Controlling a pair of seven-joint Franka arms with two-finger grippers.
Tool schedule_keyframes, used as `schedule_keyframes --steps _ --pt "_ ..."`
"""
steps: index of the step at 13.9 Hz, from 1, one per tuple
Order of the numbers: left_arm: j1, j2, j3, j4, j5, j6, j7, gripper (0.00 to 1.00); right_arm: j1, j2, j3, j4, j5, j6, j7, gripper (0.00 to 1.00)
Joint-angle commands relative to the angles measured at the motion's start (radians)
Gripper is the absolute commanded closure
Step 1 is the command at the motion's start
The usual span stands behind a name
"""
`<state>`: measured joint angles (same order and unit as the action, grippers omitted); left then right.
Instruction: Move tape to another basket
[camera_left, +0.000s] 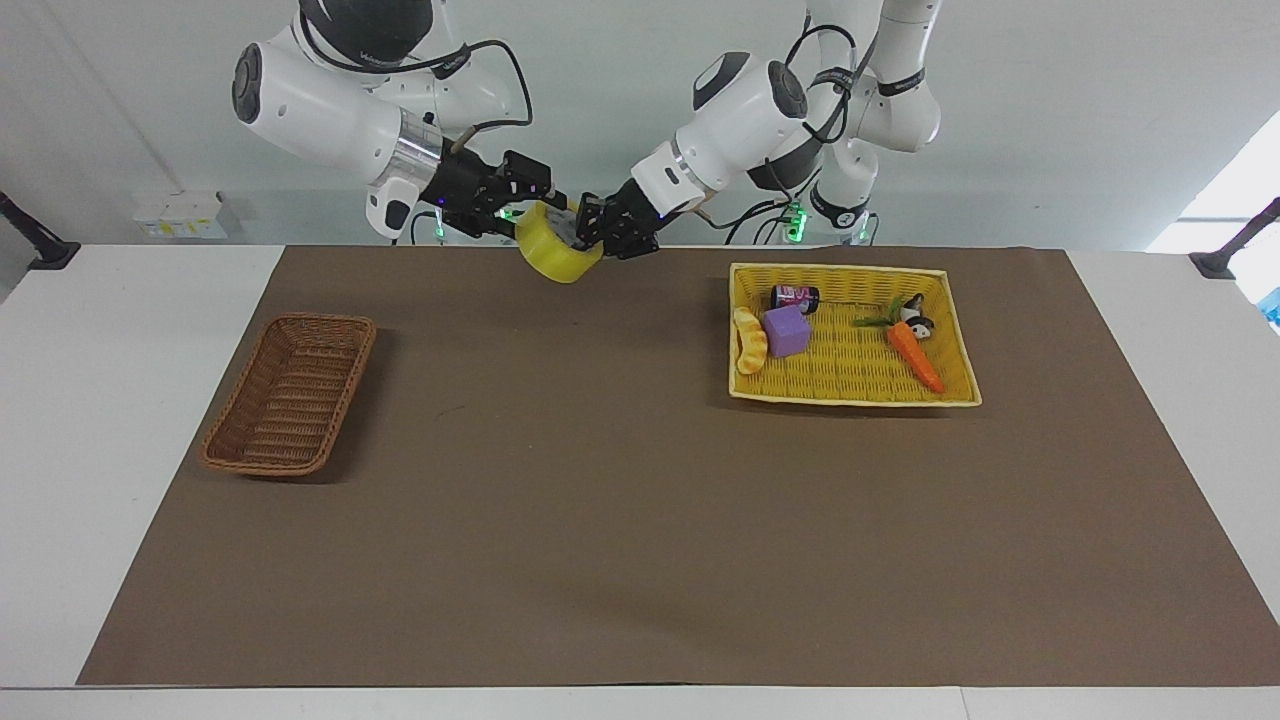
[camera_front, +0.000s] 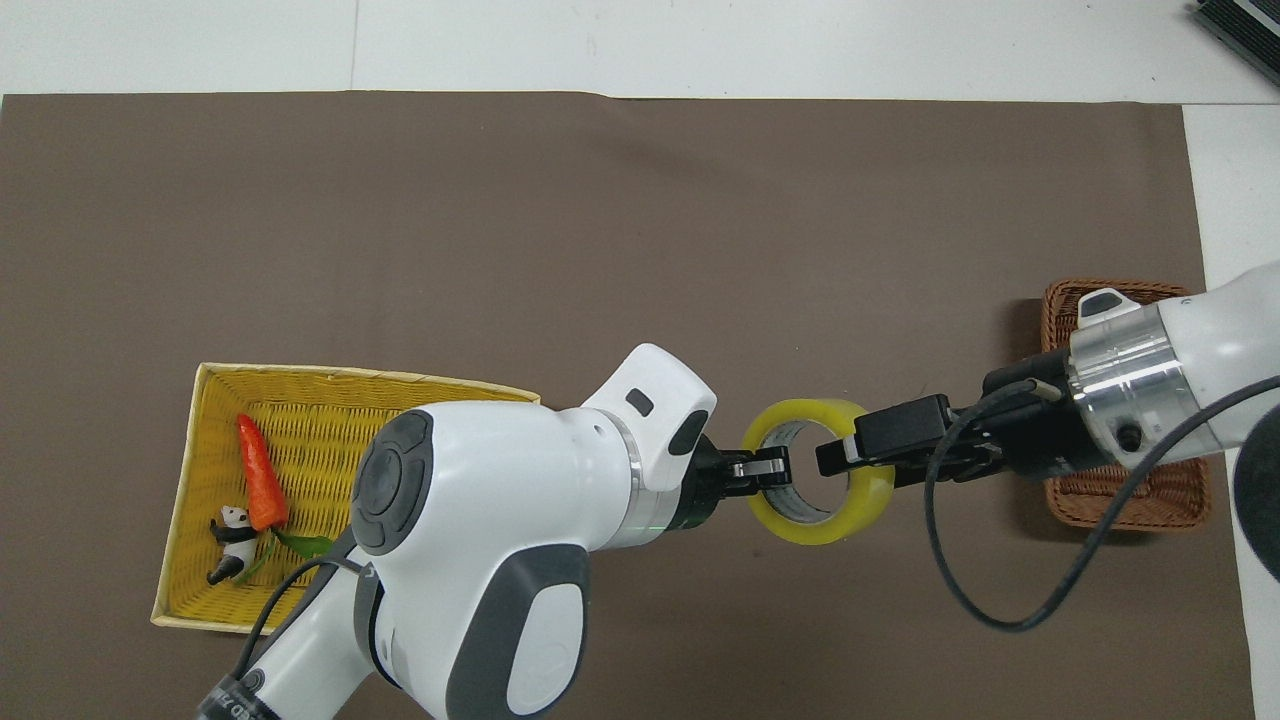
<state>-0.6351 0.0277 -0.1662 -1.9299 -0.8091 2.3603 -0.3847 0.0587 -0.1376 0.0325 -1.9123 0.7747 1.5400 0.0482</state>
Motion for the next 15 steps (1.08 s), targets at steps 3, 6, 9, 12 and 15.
schedule_keyframes --steps 3,6,9,12,15 --pt "-0.021 0.004 0.011 0.034 -0.022 0.020 -0.036 1.00 -0.011 -0.028 0.004 -0.027 -0.021 -0.003 -0.039 0.41" --pt "-0.021 0.004 0.004 0.034 -0.050 0.046 -0.036 1.00 -0.011 -0.028 0.003 -0.027 -0.021 -0.007 -0.028 1.00" --pt "-0.021 0.006 0.002 0.034 -0.057 0.069 -0.034 0.17 -0.016 -0.025 0.003 -0.022 -0.021 -0.011 -0.024 1.00" --pt "-0.020 -0.029 -0.001 0.006 -0.159 0.090 -0.040 0.00 -0.017 -0.020 0.000 -0.017 -0.021 -0.012 -0.022 1.00" --pt "0.003 -0.063 0.001 -0.018 -0.212 0.080 -0.057 0.00 -0.025 -0.020 0.000 -0.017 -0.021 -0.012 -0.024 1.00"
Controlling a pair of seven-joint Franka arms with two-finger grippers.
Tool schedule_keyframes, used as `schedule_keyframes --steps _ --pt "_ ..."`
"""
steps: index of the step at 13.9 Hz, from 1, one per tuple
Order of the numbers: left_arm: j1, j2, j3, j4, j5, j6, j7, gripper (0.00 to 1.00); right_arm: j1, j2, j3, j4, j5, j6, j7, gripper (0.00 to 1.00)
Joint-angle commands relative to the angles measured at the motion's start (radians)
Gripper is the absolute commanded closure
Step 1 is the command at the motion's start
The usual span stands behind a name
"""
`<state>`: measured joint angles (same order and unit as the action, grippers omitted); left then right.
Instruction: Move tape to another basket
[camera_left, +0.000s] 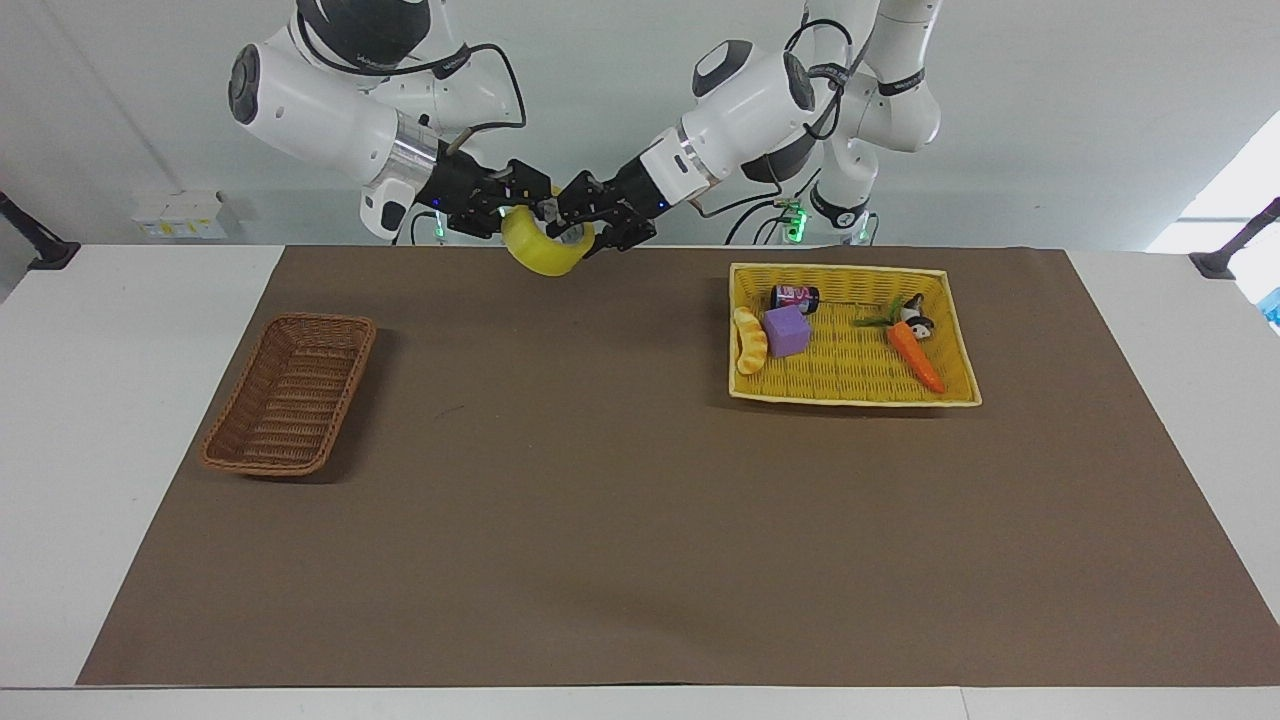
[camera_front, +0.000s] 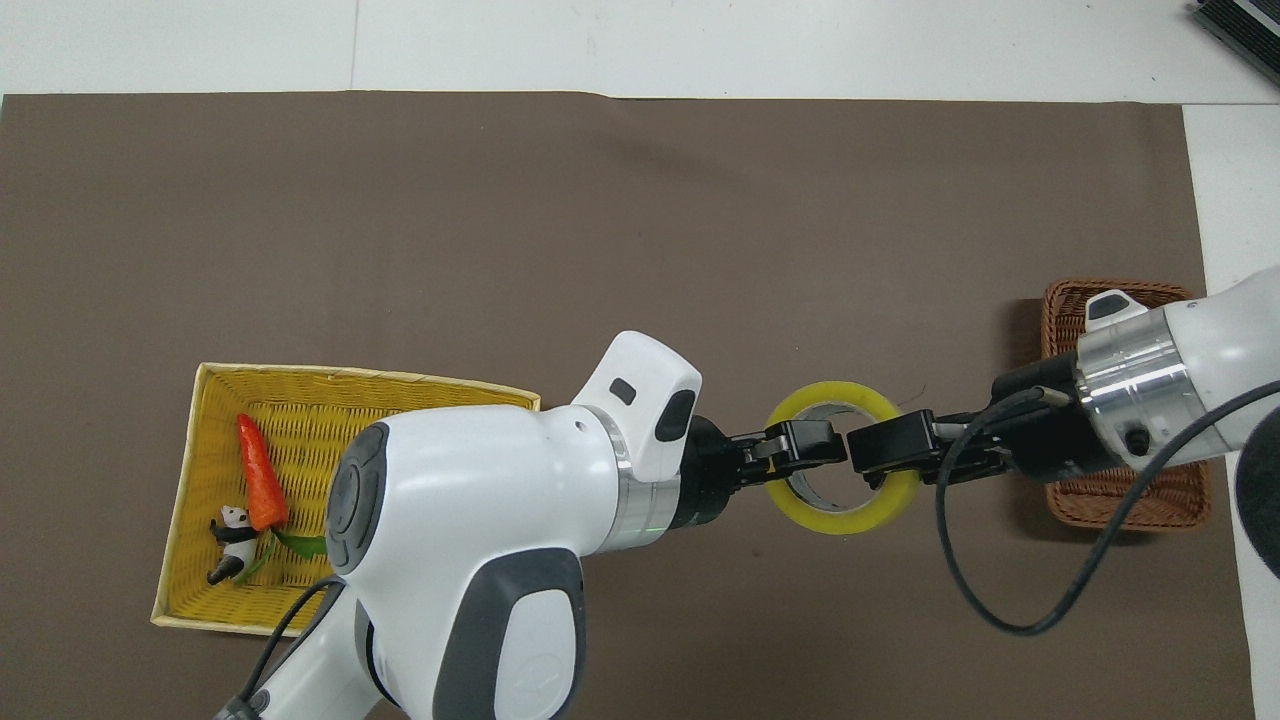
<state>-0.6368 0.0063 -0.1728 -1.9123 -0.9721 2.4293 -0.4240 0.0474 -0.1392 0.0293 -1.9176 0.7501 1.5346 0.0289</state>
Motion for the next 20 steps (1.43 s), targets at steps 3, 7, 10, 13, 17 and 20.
schedule_keyframes --steps 3,7,10,13,17,20 --pt "0.058 -0.052 0.007 -0.051 -0.108 -0.034 -0.025 0.00 -0.014 -0.019 0.003 -0.012 0.003 -0.007 -0.004 1.00" --pt "0.161 -0.075 0.013 -0.048 -0.134 -0.180 -0.036 0.00 -0.021 -0.019 0.001 -0.012 0.002 -0.011 -0.012 1.00" --pt "0.233 -0.080 0.018 -0.037 -0.119 -0.242 -0.022 0.00 -0.067 -0.016 0.001 -0.006 -0.072 -0.031 -0.084 1.00" --pt "0.279 -0.068 0.019 -0.014 0.074 -0.263 -0.025 0.00 -0.161 -0.016 0.000 -0.009 -0.298 -0.034 -0.269 1.00" --pt "0.441 -0.062 0.019 0.002 0.247 -0.404 -0.019 0.00 -0.294 0.027 0.000 -0.018 -0.396 0.025 -0.355 1.00" --pt "0.555 -0.055 0.019 0.025 0.433 -0.473 -0.015 0.00 -0.392 0.123 0.000 -0.003 -0.419 0.094 -0.487 1.00"
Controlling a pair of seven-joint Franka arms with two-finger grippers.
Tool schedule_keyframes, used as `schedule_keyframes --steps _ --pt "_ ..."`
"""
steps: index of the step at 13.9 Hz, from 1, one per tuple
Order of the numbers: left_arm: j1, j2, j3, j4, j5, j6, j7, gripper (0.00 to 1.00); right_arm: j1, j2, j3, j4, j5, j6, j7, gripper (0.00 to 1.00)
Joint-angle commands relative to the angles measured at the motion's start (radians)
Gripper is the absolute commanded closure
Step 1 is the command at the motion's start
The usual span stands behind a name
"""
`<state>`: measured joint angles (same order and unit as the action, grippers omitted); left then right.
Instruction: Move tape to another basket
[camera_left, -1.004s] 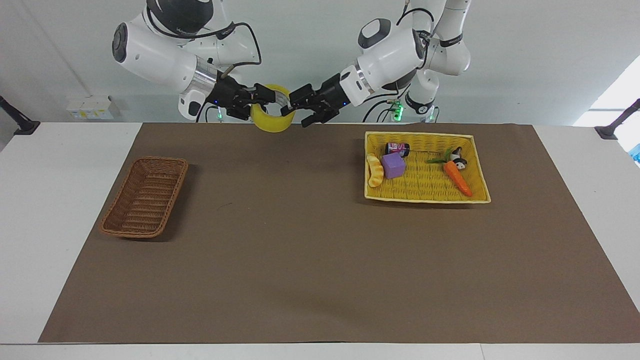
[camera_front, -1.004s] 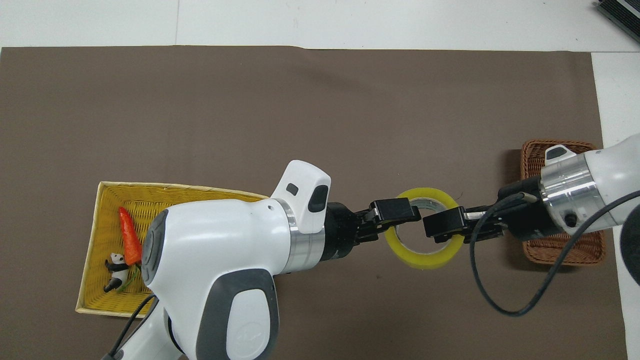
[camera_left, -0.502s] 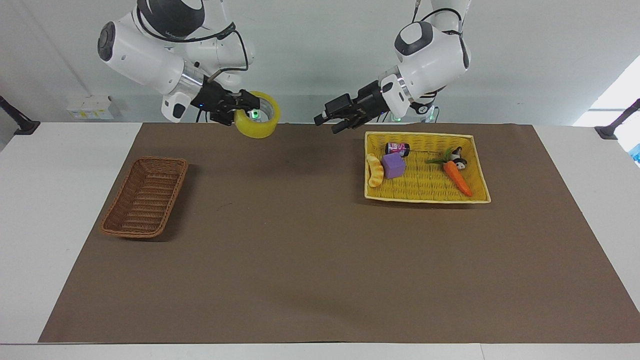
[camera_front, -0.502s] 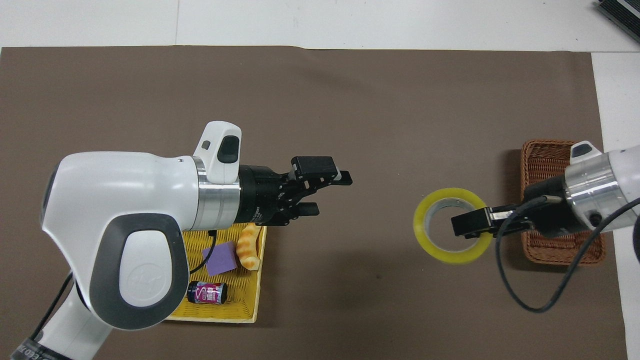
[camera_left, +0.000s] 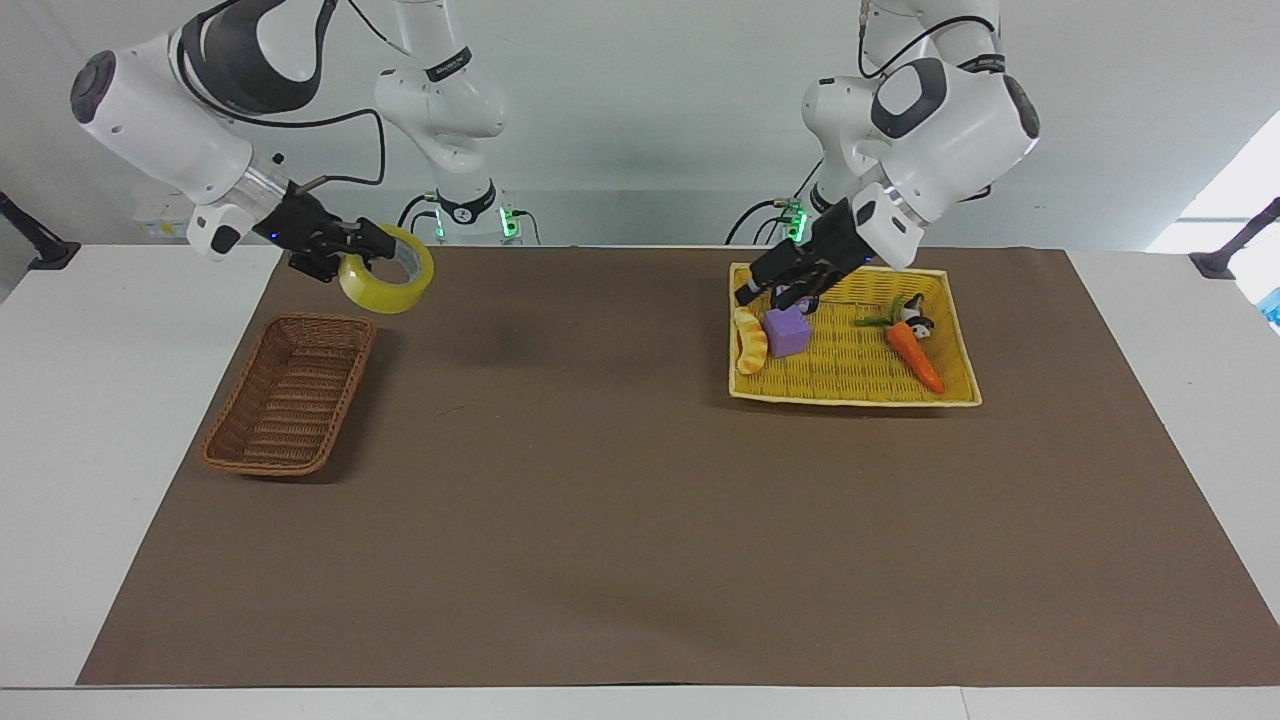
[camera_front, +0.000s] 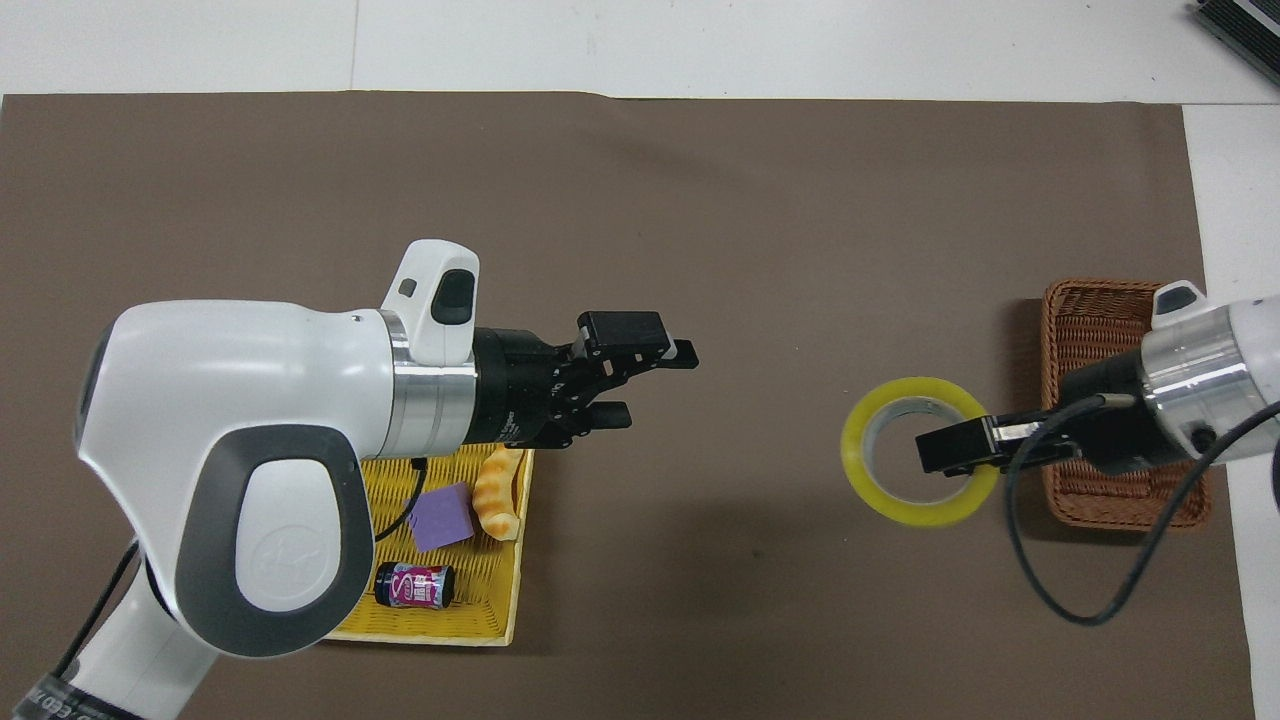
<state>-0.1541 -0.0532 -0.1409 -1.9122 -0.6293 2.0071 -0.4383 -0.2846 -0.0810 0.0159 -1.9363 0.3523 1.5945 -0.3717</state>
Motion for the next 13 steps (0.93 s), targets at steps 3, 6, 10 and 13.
schedule_keyframes --steps 3,6,10,13 --pt "0.149 0.009 -0.012 0.059 0.262 -0.080 0.038 0.00 -0.102 0.138 0.013 0.027 -0.056 0.140 -0.174 1.00" --pt "0.175 0.007 -0.011 0.103 0.397 -0.120 0.215 0.00 -0.134 0.214 0.009 0.039 -0.076 0.206 -0.241 1.00" --pt "0.188 0.009 -0.012 0.174 0.582 -0.231 0.432 0.00 -0.153 0.273 0.007 0.053 -0.096 0.278 -0.328 1.00" --pt "0.180 0.094 -0.014 0.357 0.672 -0.445 0.444 0.00 -0.177 0.317 0.007 0.051 -0.099 0.321 -0.401 1.00"
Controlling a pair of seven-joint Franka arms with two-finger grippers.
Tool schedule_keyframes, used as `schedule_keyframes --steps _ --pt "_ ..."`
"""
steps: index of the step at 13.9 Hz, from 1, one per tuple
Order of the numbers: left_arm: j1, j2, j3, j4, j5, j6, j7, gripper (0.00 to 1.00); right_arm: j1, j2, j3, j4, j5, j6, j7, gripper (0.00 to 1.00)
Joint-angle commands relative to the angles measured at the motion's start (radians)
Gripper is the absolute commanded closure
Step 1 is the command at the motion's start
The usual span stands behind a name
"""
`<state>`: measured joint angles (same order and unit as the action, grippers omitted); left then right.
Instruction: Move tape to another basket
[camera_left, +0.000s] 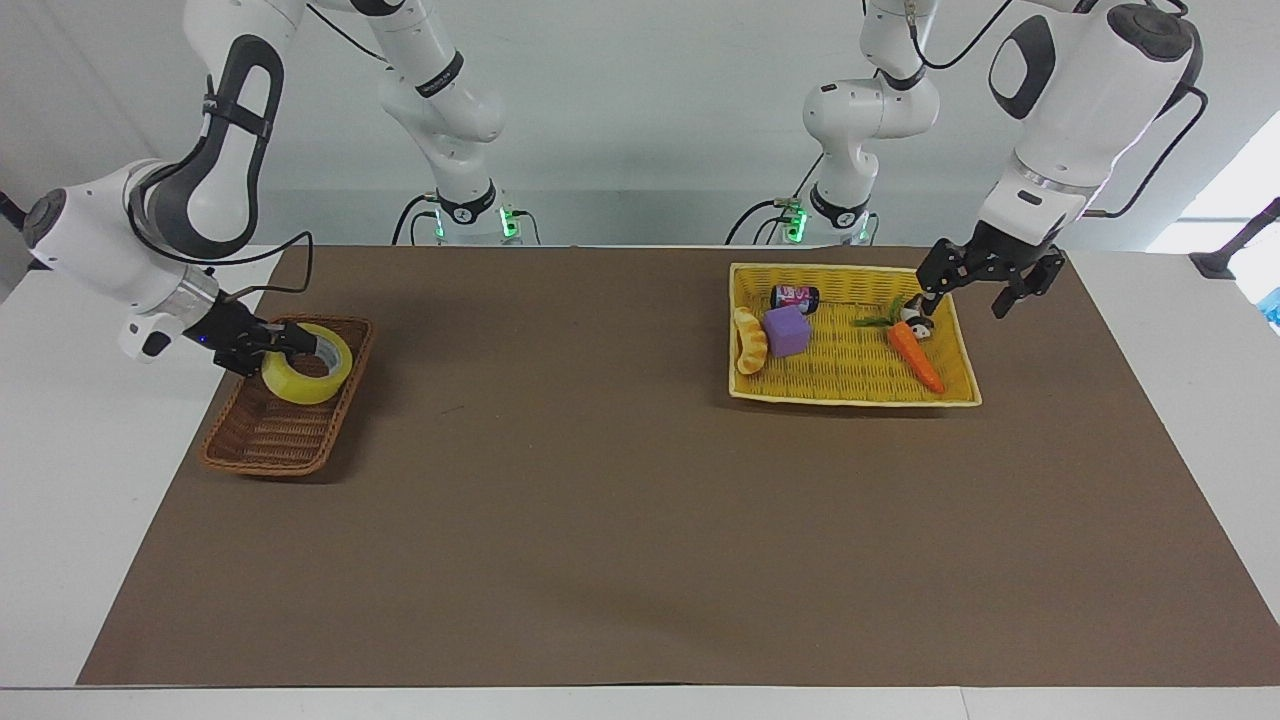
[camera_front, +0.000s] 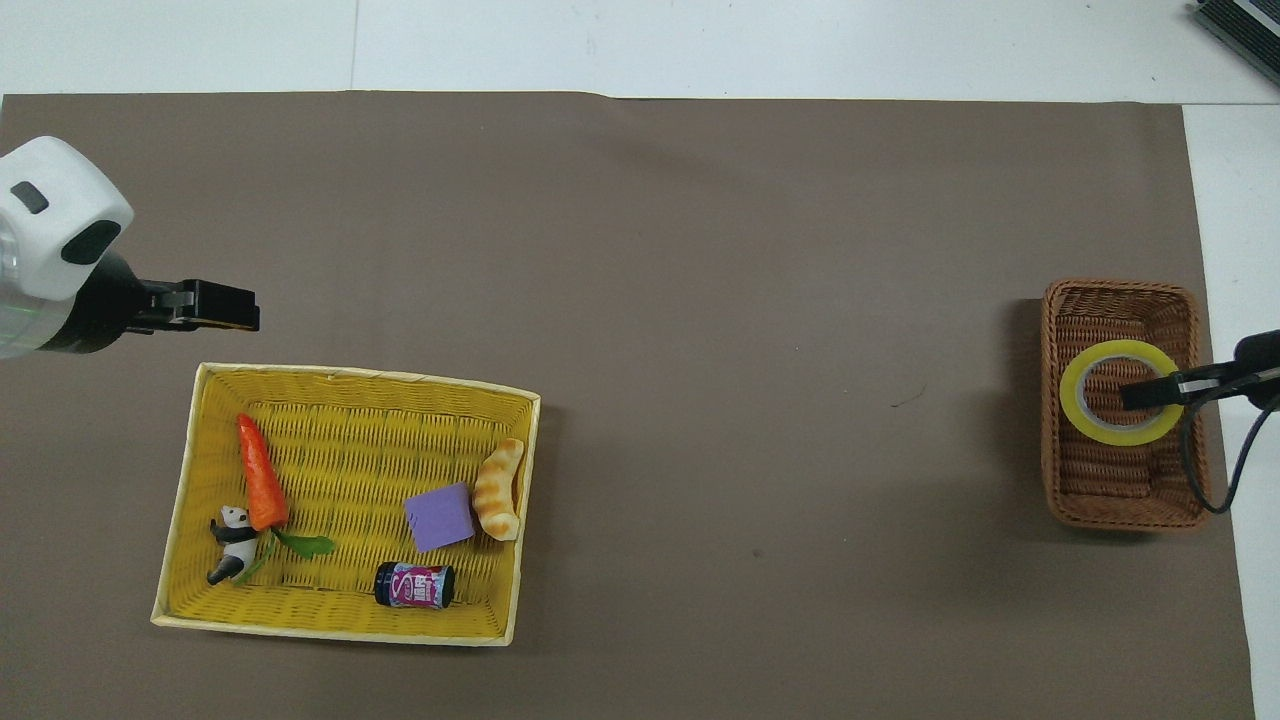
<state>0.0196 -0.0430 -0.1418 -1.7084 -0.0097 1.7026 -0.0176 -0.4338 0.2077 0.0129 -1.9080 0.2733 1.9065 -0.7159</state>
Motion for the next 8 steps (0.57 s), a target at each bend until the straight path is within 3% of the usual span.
schedule_keyframes --steps 1,5,6,8 --pt "0.005 0.136 -0.016 0.232 0.056 -0.197 0.025 0.00 -0.032 0.041 0.010 0.023 -0.020 0.016 -0.069 1.00" --pt "0.017 0.135 -0.012 0.234 0.043 -0.199 0.036 0.00 -0.048 0.073 0.010 0.021 -0.022 0.043 -0.111 1.00" --pt "0.019 0.135 -0.012 0.234 0.043 -0.199 0.037 0.00 -0.046 0.073 0.010 0.021 -0.022 0.045 -0.111 0.90" --pt "0.019 0.135 -0.012 0.234 0.043 -0.199 0.036 0.00 -0.045 0.073 0.010 0.020 -0.032 0.052 -0.111 0.33"
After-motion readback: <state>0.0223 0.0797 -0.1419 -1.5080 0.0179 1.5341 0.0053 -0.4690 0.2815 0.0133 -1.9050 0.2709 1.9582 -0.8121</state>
